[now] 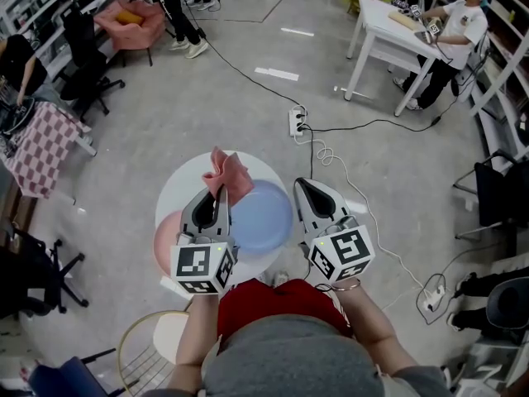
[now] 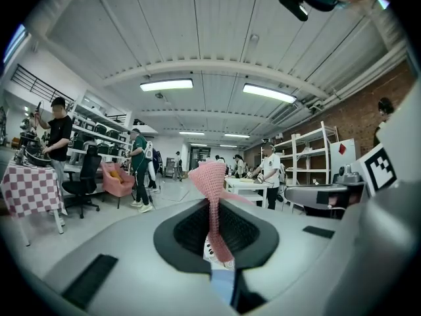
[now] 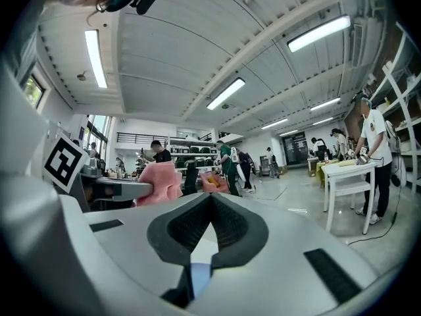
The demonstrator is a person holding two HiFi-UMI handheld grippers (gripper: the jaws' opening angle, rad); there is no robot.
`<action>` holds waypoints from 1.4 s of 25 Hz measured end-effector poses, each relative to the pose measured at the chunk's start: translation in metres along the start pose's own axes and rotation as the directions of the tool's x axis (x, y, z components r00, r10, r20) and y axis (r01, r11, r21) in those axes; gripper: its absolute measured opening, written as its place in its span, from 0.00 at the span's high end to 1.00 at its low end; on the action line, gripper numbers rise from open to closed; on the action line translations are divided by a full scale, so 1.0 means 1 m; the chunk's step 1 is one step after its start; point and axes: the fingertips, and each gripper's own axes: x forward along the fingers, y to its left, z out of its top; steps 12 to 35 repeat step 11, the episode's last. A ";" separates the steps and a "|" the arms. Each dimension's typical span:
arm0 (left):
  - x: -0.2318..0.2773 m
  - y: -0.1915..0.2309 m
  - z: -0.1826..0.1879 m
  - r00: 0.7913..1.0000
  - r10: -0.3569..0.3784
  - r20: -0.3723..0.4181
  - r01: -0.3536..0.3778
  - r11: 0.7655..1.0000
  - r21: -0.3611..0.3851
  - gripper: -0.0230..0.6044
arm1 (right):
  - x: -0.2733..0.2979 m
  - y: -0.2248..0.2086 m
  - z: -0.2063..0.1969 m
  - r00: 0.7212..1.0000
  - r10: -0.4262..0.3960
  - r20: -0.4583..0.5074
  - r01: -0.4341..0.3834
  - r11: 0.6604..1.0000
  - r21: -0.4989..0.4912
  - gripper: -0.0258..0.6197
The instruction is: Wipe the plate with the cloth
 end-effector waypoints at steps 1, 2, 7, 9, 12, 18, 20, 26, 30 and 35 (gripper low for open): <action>0.000 0.000 0.000 1.000 0.001 0.000 -0.001 1.000 0.000 0.91 | 0.000 0.000 0.000 1.000 0.000 0.001 0.000 1.000 -0.002 0.92; -0.001 0.000 0.000 1.000 0.001 0.000 -0.001 1.000 0.000 0.91 | 0.000 0.000 0.000 1.000 0.000 0.001 0.000 1.000 -0.004 0.92; -0.005 0.002 -0.001 1.000 0.001 0.000 -0.001 1.000 -0.001 0.91 | 0.001 0.005 -0.001 1.000 0.002 0.000 -0.002 1.000 -0.006 0.92; -0.006 0.003 -0.001 1.000 0.000 0.000 0.000 1.000 -0.002 0.91 | 0.002 0.007 -0.001 1.000 0.004 0.000 -0.004 1.000 -0.009 0.92; -0.007 0.004 -0.001 1.000 -0.001 0.001 0.001 1.000 -0.001 0.91 | 0.002 0.008 -0.002 1.000 0.008 -0.001 -0.008 1.000 -0.013 0.92; -0.007 0.004 -0.001 1.000 -0.001 0.001 0.001 1.000 -0.001 0.91 | 0.002 0.008 -0.002 1.000 0.008 -0.001 -0.008 1.000 -0.013 0.92; -0.007 0.004 -0.001 1.000 -0.001 0.001 0.001 1.000 -0.001 0.91 | 0.002 0.008 -0.002 1.000 0.008 -0.001 -0.008 1.000 -0.013 0.92; -0.007 0.004 -0.001 1.000 -0.001 0.001 0.001 1.000 -0.001 0.91 | 0.002 0.008 -0.002 1.000 0.008 -0.001 -0.008 1.000 -0.013 0.92; -0.007 0.004 -0.001 1.000 -0.001 0.001 0.001 1.000 -0.001 0.91 | 0.002 0.008 -0.002 1.000 0.008 -0.001 -0.008 1.000 -0.013 0.92; -0.007 0.004 -0.001 1.000 -0.001 0.001 0.001 1.000 -0.001 0.91 | 0.002 0.008 -0.002 1.000 0.008 -0.001 -0.008 1.000 -0.013 0.92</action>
